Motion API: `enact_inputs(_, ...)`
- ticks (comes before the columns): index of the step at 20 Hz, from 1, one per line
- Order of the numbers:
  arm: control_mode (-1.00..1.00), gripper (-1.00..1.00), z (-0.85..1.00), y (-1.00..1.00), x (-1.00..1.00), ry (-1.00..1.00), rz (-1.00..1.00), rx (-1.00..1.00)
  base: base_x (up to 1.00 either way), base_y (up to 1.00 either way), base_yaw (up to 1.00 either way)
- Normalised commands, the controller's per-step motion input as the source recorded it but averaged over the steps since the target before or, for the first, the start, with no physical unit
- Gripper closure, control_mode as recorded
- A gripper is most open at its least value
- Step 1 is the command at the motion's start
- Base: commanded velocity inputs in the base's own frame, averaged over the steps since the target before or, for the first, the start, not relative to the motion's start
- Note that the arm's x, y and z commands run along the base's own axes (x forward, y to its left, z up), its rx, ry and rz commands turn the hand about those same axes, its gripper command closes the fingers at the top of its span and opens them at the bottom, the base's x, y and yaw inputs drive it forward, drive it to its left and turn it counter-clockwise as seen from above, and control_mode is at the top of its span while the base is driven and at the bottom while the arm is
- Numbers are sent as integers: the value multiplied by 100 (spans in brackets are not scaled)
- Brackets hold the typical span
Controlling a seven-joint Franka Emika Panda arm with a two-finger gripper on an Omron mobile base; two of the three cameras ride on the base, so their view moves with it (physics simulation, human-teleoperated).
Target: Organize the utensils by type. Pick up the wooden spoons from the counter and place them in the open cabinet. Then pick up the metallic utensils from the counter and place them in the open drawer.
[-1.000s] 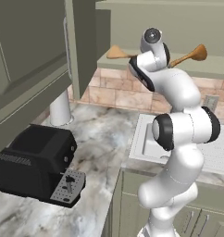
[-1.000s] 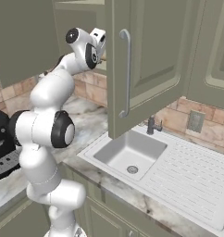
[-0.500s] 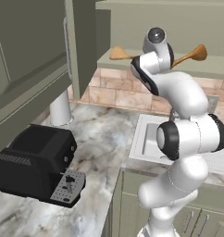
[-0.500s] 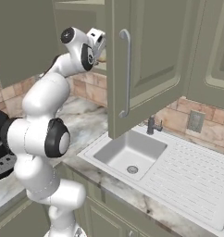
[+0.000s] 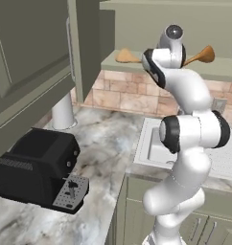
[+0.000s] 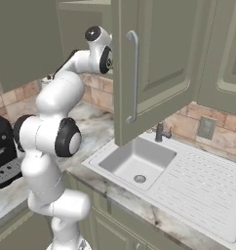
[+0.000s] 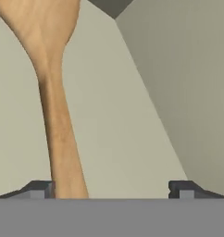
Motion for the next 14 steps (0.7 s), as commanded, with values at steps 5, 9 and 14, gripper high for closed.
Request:
enact_inputs(5, -100, -100, -6, -79, 35, -3, -2, 10, 0, 0, 0)
enact_inputs(9, -100, -100, -7, -46, -15, -12, -2, 9, 0, 0, 0)
enact_inputs(14, -100, -100, -21, 3, -100, -47, -1, 2, 0, 0, 0)
